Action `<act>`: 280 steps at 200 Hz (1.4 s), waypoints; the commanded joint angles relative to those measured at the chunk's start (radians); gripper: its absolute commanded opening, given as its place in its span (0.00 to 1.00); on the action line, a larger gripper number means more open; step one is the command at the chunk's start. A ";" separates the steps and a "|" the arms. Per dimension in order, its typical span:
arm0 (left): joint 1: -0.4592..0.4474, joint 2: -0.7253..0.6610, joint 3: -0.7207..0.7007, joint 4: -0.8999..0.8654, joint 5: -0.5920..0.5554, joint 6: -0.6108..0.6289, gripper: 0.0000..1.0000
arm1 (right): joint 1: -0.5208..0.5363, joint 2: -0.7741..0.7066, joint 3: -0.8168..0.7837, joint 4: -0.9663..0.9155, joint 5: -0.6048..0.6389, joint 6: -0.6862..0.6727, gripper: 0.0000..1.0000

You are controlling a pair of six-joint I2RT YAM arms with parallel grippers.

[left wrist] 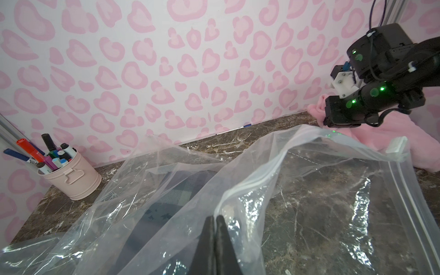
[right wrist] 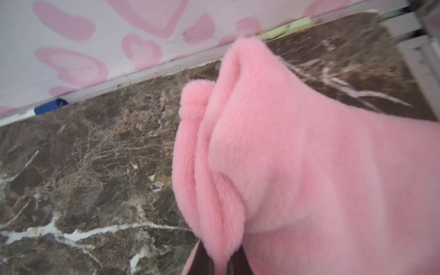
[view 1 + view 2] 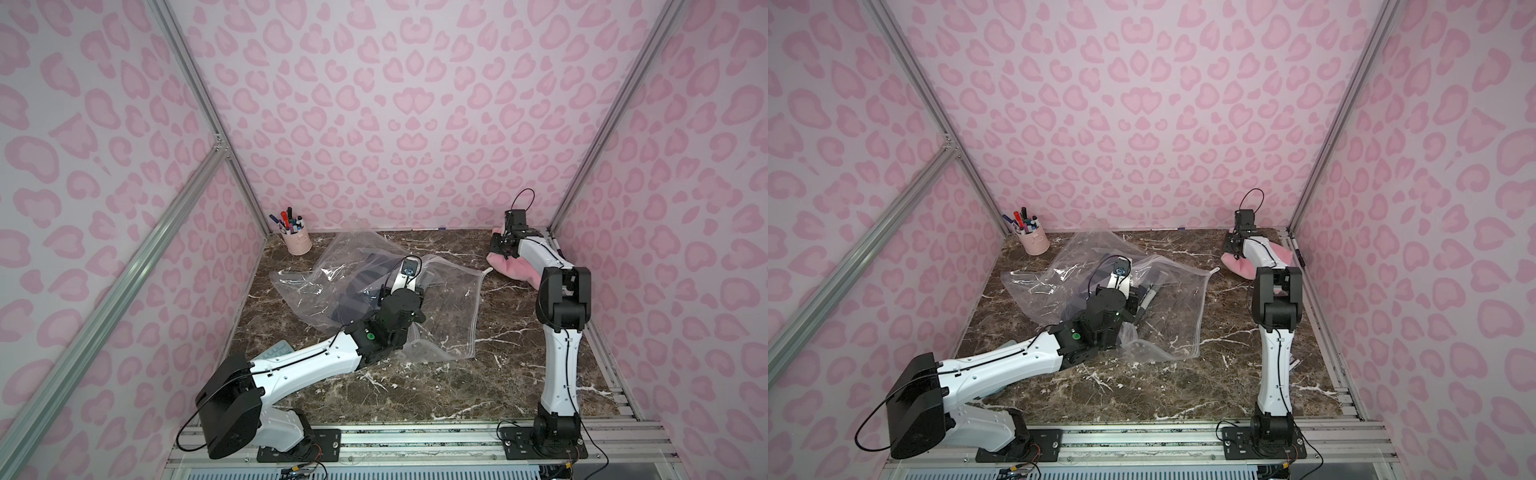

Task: Take the blanket out of the vacuum bag
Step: Move the blanket to the corner of the board.

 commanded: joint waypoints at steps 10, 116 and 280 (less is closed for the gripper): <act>0.002 0.010 0.017 -0.024 -0.021 -0.022 0.04 | 0.019 0.039 0.035 -0.070 -0.043 -0.043 0.00; 0.002 0.082 0.058 -0.035 0.107 -0.027 0.04 | -0.129 -0.368 -0.400 0.188 -0.280 0.119 0.69; 0.002 0.029 0.102 -0.013 0.297 0.037 0.04 | -0.068 -0.801 -0.738 0.281 -0.212 0.094 0.67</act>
